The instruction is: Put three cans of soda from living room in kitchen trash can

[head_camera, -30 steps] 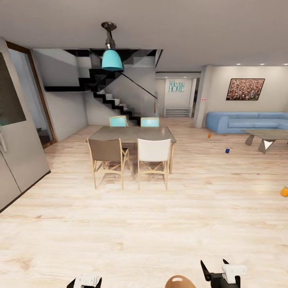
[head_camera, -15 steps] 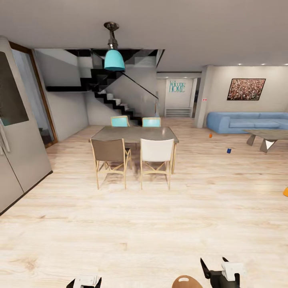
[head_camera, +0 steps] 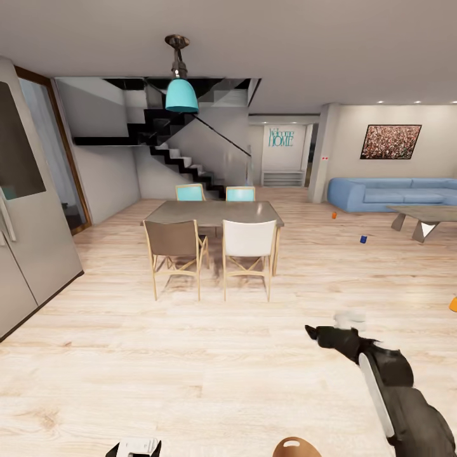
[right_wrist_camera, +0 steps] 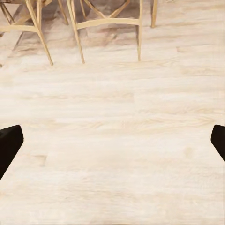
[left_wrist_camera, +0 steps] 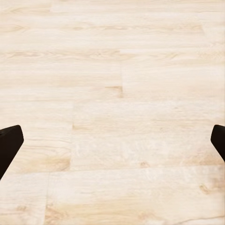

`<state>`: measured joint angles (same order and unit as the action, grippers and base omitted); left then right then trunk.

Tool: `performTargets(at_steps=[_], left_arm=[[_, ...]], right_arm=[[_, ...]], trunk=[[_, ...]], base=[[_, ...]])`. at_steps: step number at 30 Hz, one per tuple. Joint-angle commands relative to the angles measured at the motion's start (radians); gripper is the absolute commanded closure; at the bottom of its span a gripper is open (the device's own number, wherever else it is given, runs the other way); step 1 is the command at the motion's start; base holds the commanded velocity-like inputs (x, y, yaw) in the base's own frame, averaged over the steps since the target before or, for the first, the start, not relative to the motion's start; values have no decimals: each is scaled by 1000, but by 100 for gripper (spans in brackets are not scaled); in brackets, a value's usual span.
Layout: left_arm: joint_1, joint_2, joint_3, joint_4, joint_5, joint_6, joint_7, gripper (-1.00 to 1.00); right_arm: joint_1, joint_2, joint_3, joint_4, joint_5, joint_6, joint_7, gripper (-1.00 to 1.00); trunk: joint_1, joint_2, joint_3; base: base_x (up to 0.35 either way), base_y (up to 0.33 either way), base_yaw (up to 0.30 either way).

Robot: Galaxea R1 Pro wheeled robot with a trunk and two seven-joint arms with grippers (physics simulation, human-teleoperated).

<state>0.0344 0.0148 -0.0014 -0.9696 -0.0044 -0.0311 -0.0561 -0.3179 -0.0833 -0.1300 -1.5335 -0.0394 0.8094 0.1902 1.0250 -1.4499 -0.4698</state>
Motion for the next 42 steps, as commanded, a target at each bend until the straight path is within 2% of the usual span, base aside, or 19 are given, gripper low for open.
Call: performTargets(at_steps=[1, 4, 5, 9, 10, 11, 13, 14, 15, 16, 19, 22, 35, 40, 42], left_arm=[[0, 0, 0, 0, 0, 0, 0, -100], [0, -1, 0, -1, 0, 0, 1, -100], [1, -1, 0, -1, 1, 1, 1, -100], [1, -2, -1, -1, 0, 1, 1, -100], [1, -2, -2, -1, 0, 1, 0, -100], [1, -2, -3, -2, 0, 1, 0, -100], [1, -2, -4, -2, 0, 2, -1, -100], [1, -2, -5, -2, -2, 2, -1, -100], [1, -2, -5, -2, -3, 3, -1, -100], [1, -2, -6, -2, -3, 3, -1, -100], [1, -2, -6, -1, -2, 4, -2, -100], [1, -3, -6, -2, -2, 4, -1, -100], [1, -3, -3, -10, 3, 4, -3, -100], [1, -5, -1, -15, 5, 9, -1, -100], [1, -5, -1, -17, 6, 11, -1, -100]], right_arm=[[-47, 0, 0, 2, 1, 58, 0, -100], [-184, -1, 5, 70, 5, 164, 0, -100], [-283, -2, 25, 163, 25, 203, 0, -100], [-507, -3, 97, 443, 112, 238, 3, -100], [-565, -3, 108, 534, 131, 238, 3, -100], [-682, -5, 126, 738, 160, 238, 0, -100], [-795, -12, 137, 951, 178, 238, -2, -100], [-893, -17, 144, 1123, 190, 238, -3, -100], [-933, -19, 147, 1185, 194, 235, -3, -100], [-1013, -22, 152, 1304, 202, 220, -4, -100], [-1054, -26, 156, 1370, 206, 212, -4, -100], [-1070, -33, 160, 1417, 209, 208, -4, -100], [-1014, -46, 161, 1436, 210, 203, 14, -100], [-1000, -61, 161, 1435, 209, 201, 18, -100], [-997, -78, 161, 1435, 207, 197, 19, -100]], trunk=[[0, 0, 0], [0, 0, 0], [0, 0, 0], [0, 0, 0], [0, 0, 0], [0, 0, 0], [0, 0, 0], [0, 0, 0], [0, 0, 0], [0, 0, 0], [0, 0, 0], [0, 0, 0], [0, 0, 0], [0, 0, 0], [8, -14, -6]], base=[[0, 0, 0], [0, 0, 0], [0, 0, 0], [0, 0, 0], [0, 0, 0], [0, 0, 0], [0, 0, 0], [0, 0, 0], [0, 0, 0], [0, 0, 0], [0, 0, 0], [0, 0, 0], [0, 0, 0], [0, 0, 0], [0, 0, 0]])
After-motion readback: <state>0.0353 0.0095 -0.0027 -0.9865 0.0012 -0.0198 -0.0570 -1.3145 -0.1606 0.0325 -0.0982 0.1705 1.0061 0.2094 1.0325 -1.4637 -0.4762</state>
